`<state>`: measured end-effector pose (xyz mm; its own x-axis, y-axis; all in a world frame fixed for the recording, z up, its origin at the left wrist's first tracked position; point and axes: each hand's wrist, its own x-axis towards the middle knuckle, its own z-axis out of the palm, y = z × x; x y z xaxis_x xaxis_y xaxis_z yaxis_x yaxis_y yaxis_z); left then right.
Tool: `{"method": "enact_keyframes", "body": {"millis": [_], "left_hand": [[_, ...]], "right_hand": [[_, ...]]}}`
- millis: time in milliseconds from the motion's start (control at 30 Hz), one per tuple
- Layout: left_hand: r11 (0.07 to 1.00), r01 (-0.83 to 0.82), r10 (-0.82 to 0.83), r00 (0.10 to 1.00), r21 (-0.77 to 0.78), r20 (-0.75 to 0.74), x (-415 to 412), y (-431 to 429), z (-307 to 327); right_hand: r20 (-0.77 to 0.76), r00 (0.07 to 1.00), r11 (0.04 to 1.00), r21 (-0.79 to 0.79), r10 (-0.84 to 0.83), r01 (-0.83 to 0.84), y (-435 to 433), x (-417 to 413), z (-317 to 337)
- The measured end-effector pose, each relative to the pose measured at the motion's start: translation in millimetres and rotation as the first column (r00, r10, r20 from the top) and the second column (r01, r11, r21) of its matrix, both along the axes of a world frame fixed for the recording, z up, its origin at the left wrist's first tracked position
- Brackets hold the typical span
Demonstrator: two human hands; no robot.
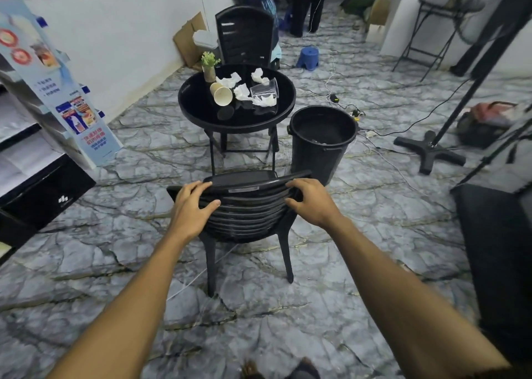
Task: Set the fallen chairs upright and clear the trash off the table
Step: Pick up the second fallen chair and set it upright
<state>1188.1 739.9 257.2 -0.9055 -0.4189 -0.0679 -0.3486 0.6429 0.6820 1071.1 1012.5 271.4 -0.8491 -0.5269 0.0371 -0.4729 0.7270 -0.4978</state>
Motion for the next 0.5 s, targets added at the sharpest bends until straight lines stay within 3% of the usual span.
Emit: {"method": "enact_keyframes", "body": {"millis": [233, 500], "left_hand": [[0.997, 0.002, 0.0, 1.0, -0.072, 0.02, 21.2, 42.1, 8.3], [1.0, 0.014, -0.008, 0.98, -0.028, 0.199, 50.1, 117.5, -12.9]], "right_hand": [[0.087, 0.996, 0.997, 0.071, 0.017, -0.023, 47.9, 16.2, -3.6], [0.119, 0.988, 0.993, 0.052, 0.097, -0.104, 122.3, 23.4, -14.9]]}}
